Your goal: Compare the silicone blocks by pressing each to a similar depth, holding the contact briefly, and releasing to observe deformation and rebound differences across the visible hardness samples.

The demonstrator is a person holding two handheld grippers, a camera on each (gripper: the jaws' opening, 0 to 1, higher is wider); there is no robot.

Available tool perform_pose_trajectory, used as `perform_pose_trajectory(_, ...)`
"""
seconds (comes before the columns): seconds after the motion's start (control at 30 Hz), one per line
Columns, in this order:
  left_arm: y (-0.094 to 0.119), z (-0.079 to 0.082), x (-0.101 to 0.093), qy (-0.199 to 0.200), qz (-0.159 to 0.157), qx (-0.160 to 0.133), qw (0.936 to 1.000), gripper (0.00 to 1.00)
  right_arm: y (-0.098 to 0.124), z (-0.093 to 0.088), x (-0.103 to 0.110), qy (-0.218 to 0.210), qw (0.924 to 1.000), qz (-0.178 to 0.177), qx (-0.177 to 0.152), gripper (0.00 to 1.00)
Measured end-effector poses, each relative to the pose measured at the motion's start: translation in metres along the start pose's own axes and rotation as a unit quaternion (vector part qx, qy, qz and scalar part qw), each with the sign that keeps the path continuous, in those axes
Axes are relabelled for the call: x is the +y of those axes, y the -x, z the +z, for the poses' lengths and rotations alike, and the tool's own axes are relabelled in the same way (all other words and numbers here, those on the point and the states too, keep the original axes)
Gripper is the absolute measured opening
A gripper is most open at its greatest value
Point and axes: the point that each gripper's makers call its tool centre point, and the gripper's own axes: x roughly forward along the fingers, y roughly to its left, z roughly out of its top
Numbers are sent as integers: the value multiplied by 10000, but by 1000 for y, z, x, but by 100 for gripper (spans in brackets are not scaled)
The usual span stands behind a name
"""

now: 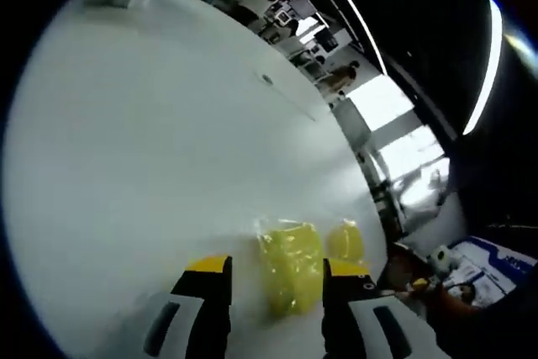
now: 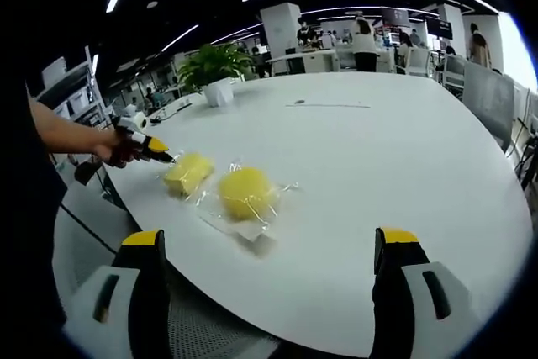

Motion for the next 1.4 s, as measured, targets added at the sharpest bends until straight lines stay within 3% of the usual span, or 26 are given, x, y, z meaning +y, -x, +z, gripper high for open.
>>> perform_pose_trajectory(0.2, -14, 0, 1, 130, -77, 22, 9999, 32, -2, 0, 3, 0, 10000, 34, 10, 97)
perform_pose_trajectory(0.27, -16, -1, 4, 185, -53, 91, 9998, 26, -2, -1, 4, -15, 10000, 42, 20, 97)
perform_pose_trajectory(0.3, -16, -4, 8, 421, 78, 183, 9989, 23, -3, -2, 4, -23, 10000, 49, 28, 97)
perform_pose_trajectory(0.4, -17, -3, 6, 280, 22, 152, 9995, 10, -3, -4, 4, -20, 10000, 55, 51, 97)
perform_pose_trajectory(0.53, -16, -3, 6, 426, 38, 182, 9989, 9, -2, -3, 3, -52, 10000, 44, 36, 97)
perform_pose_trajectory(0.67, -17, -7, 5, 203, 104, 298, 9993, 1, 0, -5, 2, -87, 10000, 26, 31, 97)
perform_pose_trajectory(0.97, -18, -9, 9, 63, 375, 335, 9987, 0, -1, -8, 3, -106, 9999, 50, 40, 97)
perform_pose_trajectory(1.33, -16, -8, -1, 539, 172, 134, 9983, 0, -1, -3, 5, -58, 9999, 110, 26, 97)
perform_pose_trajectory(1.4, -15, -8, -6, 367, 119, 85, 9992, 0, -1, -4, 4, -52, 9999, 108, 28, 97)
